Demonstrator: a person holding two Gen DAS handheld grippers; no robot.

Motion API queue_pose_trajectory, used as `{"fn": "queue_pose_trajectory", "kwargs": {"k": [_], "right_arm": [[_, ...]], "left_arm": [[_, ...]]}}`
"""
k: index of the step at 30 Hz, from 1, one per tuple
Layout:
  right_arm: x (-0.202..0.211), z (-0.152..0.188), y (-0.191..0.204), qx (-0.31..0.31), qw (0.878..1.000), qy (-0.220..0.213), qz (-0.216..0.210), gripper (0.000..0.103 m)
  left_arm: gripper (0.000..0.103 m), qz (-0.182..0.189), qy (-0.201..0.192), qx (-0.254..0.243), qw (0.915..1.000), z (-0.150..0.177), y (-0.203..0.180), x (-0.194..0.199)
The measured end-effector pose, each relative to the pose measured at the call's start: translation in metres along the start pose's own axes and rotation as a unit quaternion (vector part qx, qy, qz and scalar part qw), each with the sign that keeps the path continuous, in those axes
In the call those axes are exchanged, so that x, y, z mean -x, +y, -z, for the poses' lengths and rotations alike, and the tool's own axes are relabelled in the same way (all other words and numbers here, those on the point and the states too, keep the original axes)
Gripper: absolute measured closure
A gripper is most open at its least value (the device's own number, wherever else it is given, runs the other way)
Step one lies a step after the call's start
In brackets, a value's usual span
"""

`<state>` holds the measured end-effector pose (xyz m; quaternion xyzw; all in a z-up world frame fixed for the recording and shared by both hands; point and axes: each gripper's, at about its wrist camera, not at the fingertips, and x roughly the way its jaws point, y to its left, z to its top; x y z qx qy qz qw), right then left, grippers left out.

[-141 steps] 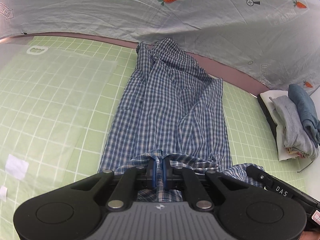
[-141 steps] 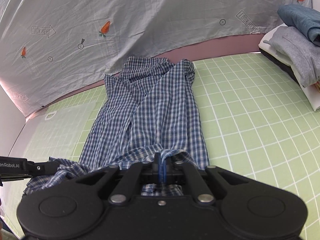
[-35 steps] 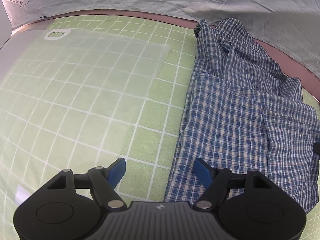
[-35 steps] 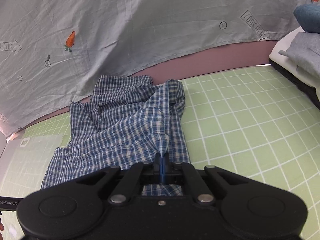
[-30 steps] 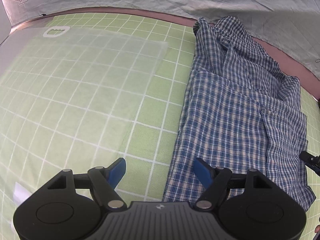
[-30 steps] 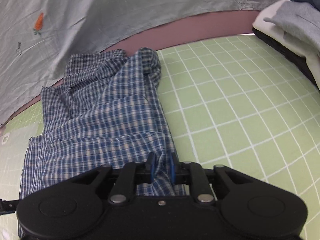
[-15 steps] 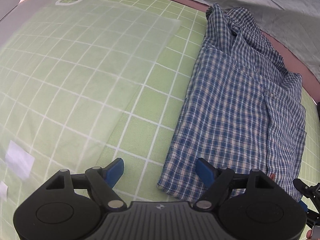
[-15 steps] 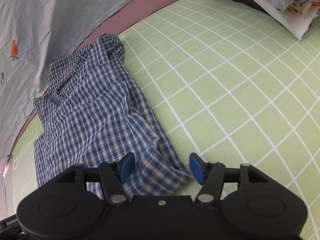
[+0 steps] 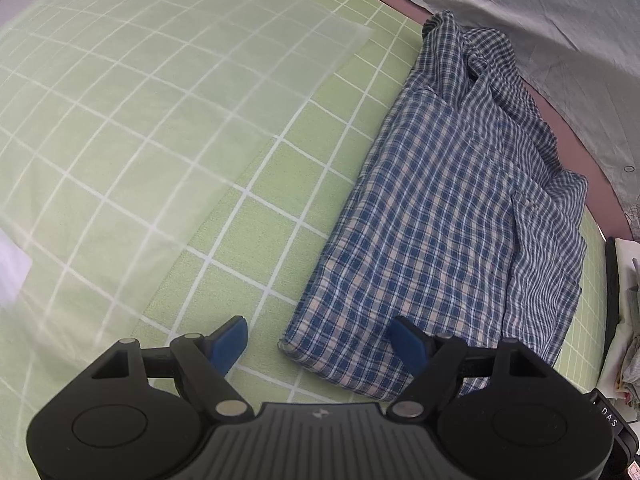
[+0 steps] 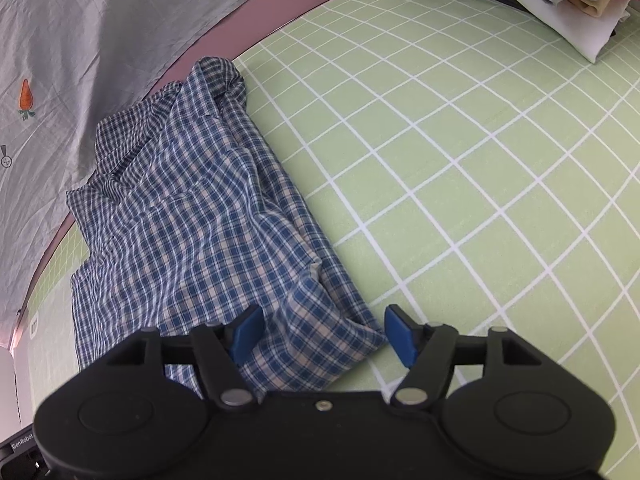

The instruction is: Fold clothes

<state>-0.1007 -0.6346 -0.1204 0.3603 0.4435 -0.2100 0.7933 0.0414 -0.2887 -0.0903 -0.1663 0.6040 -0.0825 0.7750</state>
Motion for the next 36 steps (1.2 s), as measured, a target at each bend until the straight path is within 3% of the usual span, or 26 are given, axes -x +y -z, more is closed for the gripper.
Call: {"fn": "queue_pose_trajectory", "kwargs": {"k": [1,3,5,6,7,10,19,28,36], "right_arm": [[0.000,0.000,-0.001,-0.002,1.000,0.000,-0.003,0.033],[-0.001,0.001,-0.002,-0.004,1.000,0.003,-0.018,0.034],[-0.001,0.001,-0.003,-0.006,0.999,0.006,-0.034,0.056],[-0.003,0.001,-0.004,-0.009,0.999,0.011,-0.047,0.075],[-0.003,0.002,-0.004,-0.011,0.998,0.015,-0.058,0.085],[0.001,0.003,0.002,0.009,0.997,0.010,-0.071,0.093],[0.047,0.026,-0.023,0.023,0.995,0.014,-0.096,0.095],[0.083,0.060,-0.051,0.029,0.994,0.047,-0.100,0.095],[0.101,0.051,-0.064,0.004,0.989,0.052,-0.139,0.095]], "left_arm": [[0.040,0.013,-0.005,-0.002,0.9999,0.001,-0.001,0.000],[0.052,0.027,-0.011,-0.008,0.9995,0.003,-0.004,-0.001],[0.080,0.030,-0.014,-0.020,0.9993,0.003,-0.008,-0.002],[0.097,0.031,-0.013,-0.022,0.9992,0.002,-0.009,-0.002],[0.097,0.033,-0.012,-0.024,0.9991,0.001,-0.009,-0.003],[0.099,0.041,-0.023,-0.022,0.9986,0.003,-0.006,0.004],[0.100,0.068,-0.034,0.016,0.9970,0.045,0.024,0.051],[0.100,0.059,-0.035,-0.004,0.9977,0.094,0.034,0.087],[0.100,0.094,-0.037,0.043,0.9940,0.097,0.032,0.103]]}}
